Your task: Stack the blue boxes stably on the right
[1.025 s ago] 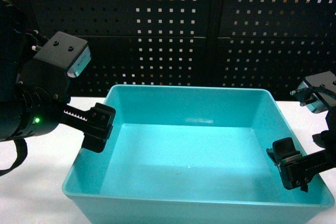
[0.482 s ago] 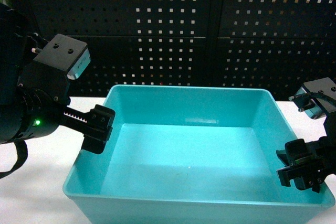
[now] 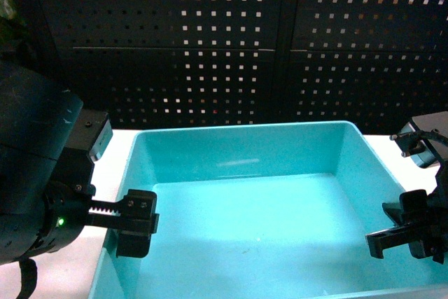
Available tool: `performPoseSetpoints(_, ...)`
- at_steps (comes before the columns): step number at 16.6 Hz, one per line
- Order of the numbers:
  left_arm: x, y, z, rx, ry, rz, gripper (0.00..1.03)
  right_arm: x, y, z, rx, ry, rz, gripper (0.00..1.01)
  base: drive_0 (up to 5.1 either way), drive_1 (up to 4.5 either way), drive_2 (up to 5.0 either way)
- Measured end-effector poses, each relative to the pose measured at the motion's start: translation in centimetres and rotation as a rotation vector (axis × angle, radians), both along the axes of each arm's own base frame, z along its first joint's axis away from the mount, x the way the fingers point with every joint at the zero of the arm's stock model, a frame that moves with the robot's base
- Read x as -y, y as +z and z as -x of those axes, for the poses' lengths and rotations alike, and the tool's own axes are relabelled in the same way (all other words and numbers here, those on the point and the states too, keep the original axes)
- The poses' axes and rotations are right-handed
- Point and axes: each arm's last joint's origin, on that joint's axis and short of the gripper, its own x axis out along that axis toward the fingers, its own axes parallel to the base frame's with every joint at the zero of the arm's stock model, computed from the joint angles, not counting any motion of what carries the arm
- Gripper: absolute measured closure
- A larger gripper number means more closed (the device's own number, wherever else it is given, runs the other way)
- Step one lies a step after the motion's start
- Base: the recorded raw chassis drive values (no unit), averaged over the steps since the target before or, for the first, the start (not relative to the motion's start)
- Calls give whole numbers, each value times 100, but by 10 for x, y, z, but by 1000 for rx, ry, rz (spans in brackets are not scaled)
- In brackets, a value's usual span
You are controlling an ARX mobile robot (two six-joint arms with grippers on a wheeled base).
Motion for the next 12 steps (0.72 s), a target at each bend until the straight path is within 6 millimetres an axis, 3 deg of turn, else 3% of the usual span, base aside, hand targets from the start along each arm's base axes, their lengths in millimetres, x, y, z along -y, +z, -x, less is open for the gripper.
performPoseSetpoints(5, 7, -4, 7, -67, 57, 133, 54, 0, -2, 3, 3, 0, -1, 99, 0, 0, 0)
performPoseSetpoints(6, 10, -4, 8, -74, 58, 171, 77, 1, -2, 4, 7, 0, -2, 99, 0, 0, 0)
performPoseSetpoints(8, 12, -4, 9, -82, 47, 192, 94, 0, -2, 6, 13, 1, -2, 99, 0, 0, 0)
performPoseSetpoints(9, 13, -3, 9, -80, 57, 204, 101, 1, -2, 6, 14, 2, -4, 99, 0, 0, 0)
performPoseSetpoints(12, 13, -2, 9, -74, 63, 198, 101, -1, -3, 8, 18, 5, -3, 99, 0, 0, 0)
